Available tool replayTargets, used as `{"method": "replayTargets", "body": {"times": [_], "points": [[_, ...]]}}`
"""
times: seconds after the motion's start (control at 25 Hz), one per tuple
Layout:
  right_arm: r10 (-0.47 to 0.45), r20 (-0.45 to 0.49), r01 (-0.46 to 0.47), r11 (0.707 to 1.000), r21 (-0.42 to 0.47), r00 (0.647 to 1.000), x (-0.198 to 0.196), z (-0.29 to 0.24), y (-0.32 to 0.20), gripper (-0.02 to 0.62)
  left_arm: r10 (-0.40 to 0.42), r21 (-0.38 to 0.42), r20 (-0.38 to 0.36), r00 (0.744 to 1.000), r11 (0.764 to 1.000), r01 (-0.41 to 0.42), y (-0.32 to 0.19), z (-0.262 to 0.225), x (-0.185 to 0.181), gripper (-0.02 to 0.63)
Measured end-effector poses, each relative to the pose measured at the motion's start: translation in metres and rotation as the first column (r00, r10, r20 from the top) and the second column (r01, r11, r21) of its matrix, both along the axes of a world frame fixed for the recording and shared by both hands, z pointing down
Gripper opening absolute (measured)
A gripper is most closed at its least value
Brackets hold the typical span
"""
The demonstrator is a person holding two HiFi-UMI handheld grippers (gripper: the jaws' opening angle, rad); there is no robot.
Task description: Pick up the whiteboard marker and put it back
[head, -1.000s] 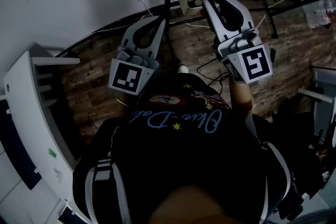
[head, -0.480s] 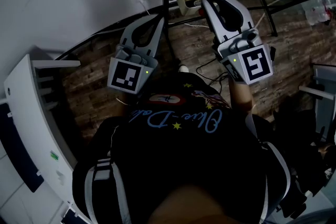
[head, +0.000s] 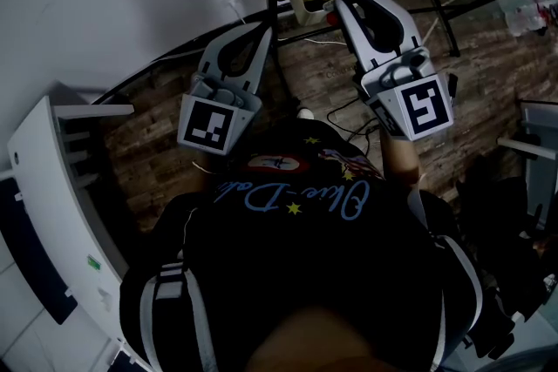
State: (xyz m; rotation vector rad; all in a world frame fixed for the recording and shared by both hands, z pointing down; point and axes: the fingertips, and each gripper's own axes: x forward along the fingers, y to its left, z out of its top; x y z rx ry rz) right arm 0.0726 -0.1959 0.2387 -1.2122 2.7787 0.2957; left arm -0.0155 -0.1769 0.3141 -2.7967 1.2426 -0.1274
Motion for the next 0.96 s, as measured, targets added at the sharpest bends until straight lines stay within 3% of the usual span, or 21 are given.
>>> {"method": "replayTargets", "body": {"times": [0.4,0.96], "points": [[-0.016,0.058,0.015,1.0,0.015,0.998,0.0008,-0.0056,0.0012,0.064,0.007,0.001,0.013,1.0,1.0,-0.007,-0.0001,0.0,0.0004,-0.012],[0.006,0.044,-0.006,1.0,-0.003,0.999,0.0023,-0.0016,-0.0022,0.064,0.003,0.002,0.018,1.0,1.0,-0.003,-0.0007,0.0011,-0.0009,-0.012]]}}
